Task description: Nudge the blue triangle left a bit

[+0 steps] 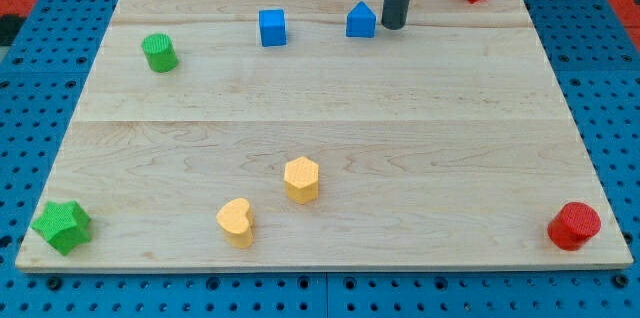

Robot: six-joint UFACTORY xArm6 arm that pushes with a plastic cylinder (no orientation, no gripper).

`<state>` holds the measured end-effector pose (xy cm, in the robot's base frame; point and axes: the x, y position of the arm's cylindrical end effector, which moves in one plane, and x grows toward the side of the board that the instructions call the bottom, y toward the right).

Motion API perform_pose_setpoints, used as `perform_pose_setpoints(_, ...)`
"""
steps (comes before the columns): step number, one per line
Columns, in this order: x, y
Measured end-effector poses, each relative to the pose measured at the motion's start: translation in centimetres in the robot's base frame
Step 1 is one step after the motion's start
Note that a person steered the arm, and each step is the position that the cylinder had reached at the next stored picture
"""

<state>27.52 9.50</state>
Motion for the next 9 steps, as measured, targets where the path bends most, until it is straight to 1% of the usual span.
perform_pose_setpoints(8,1.1,-0.4)
perform_pose_setpoints(9,1.5,-2.3)
